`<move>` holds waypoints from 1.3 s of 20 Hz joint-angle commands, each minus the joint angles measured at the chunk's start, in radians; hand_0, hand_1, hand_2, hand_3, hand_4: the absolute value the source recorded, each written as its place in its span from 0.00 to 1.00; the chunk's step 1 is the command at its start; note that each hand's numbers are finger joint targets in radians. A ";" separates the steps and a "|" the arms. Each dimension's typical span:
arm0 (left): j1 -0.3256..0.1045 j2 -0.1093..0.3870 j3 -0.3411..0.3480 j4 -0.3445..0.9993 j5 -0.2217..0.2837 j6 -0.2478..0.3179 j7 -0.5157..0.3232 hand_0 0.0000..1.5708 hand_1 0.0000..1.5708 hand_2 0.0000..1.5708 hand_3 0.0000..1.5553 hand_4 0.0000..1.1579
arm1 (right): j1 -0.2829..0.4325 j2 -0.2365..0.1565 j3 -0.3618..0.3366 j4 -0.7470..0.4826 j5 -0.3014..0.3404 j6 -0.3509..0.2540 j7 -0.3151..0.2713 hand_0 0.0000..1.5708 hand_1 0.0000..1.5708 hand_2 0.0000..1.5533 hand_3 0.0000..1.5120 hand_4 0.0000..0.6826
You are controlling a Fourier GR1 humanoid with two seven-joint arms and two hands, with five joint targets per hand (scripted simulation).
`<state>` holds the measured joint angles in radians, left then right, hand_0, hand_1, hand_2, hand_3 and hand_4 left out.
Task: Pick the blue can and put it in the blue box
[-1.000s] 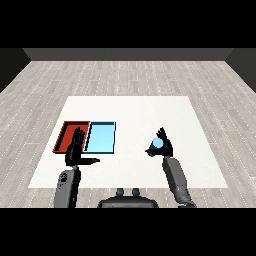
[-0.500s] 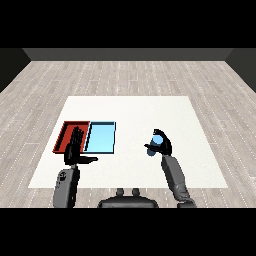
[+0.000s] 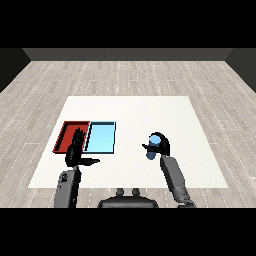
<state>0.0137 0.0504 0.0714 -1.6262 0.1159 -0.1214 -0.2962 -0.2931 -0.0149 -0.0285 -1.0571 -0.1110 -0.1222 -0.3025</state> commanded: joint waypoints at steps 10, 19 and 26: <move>-0.018 -0.018 -0.071 -0.014 0.002 -0.040 0.063 0.00 0.00 0.00 0.00 0.00 | 0.015 0.003 0.189 -0.405 0.084 -0.062 0.180 0.90 0.90 0.93 0.95 0.92; -0.084 -0.050 -0.156 0.054 0.057 0.016 0.137 0.00 0.00 0.00 0.00 0.00 | -0.049 0.015 0.164 -0.300 0.049 -0.038 0.103 0.93 0.93 0.94 0.95 0.93; -0.182 -0.050 -0.220 0.117 0.128 0.073 0.175 0.00 0.00 0.00 0.00 0.00 | -0.059 0.013 0.159 -0.300 0.026 -0.001 0.087 0.94 0.94 0.94 0.95 0.92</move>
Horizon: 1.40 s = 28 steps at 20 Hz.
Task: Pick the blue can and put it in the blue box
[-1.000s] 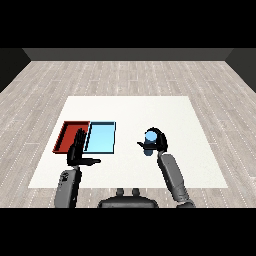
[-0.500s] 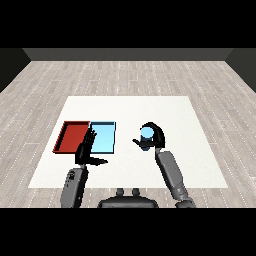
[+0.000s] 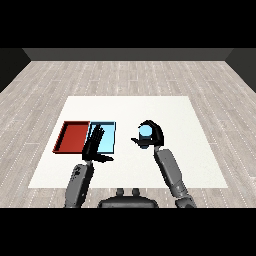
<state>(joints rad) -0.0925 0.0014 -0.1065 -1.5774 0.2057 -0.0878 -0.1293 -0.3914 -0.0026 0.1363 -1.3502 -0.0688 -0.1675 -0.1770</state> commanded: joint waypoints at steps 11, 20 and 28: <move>-0.121 -0.001 -0.176 0.196 0.005 0.177 -0.032 0.00 0.00 0.00 0.00 0.00 | -0.020 0.002 0.108 -0.033 -0.008 -0.059 0.018 0.91 0.91 0.94 0.95 0.89; -0.239 -0.001 -0.214 0.319 -0.004 0.224 -0.042 0.00 0.00 0.00 0.00 0.00 | -0.152 0.003 0.131 0.084 -0.044 -0.078 -0.004 0.90 0.90 0.94 0.94 0.90; -0.270 -0.001 -0.301 0.368 0.069 0.292 -0.061 0.00 0.00 0.00 0.00 0.00 | -0.078 0.003 0.215 -0.013 -0.024 -0.112 0.028 0.92 0.92 0.94 0.94 0.90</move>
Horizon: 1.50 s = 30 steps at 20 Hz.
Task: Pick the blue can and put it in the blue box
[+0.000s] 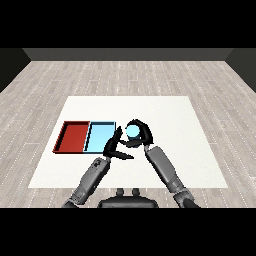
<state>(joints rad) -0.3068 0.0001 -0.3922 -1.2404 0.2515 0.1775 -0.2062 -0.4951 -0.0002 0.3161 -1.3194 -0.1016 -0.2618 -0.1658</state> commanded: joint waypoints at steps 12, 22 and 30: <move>-0.132 0.000 -0.036 0.122 0.076 0.039 -0.009 0.00 0.00 0.00 0.00 0.00 | 0.020 0.000 0.020 -0.034 -0.019 0.051 -0.029 0.94 0.94 0.95 0.94 0.90; -0.128 0.000 -0.127 0.148 0.134 0.081 -0.120 0.00 0.00 0.00 0.00 0.00 | 0.057 0.000 0.180 -0.043 -0.038 -0.056 -0.037 0.92 0.92 0.93 0.92 0.82; -0.179 0.000 -0.131 0.122 0.066 0.222 0.019 0.00 0.00 0.00 0.00 0.14 | -0.004 0.000 0.170 0.040 -0.104 -0.044 -0.095 0.96 0.96 0.95 0.93 0.80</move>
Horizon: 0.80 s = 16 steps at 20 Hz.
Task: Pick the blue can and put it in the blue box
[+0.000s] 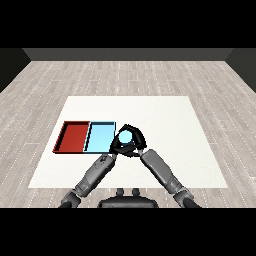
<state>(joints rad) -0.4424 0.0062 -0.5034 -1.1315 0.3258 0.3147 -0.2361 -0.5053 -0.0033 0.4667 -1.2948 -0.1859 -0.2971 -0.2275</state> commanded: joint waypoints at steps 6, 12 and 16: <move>-0.120 -0.005 -0.086 0.071 -0.052 0.144 0.107 0.00 0.00 0.00 0.00 0.00 | -0.017 0.002 0.083 -0.020 -0.063 -0.086 0.000 0.95 0.95 0.94 0.93 0.84; -0.084 -0.005 -0.094 0.094 0.005 0.218 0.026 0.71 0.71 0.70 0.54 0.60 | -0.024 0.002 -0.003 0.015 -0.058 0.033 -0.022 0.94 0.94 0.94 0.93 0.84; -0.173 -0.005 0.005 0.116 -0.063 0.142 0.069 0.54 0.54 0.56 0.36 0.57 | -0.017 0.002 0.043 -0.049 -0.050 -0.021 0.039 0.94 0.94 0.94 0.93 0.86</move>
<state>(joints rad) -0.4994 0.0302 -0.5612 -1.0921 0.2747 0.4595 -0.2001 -0.5170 -0.0227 0.4936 -1.3128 -0.2234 -0.3199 -0.2248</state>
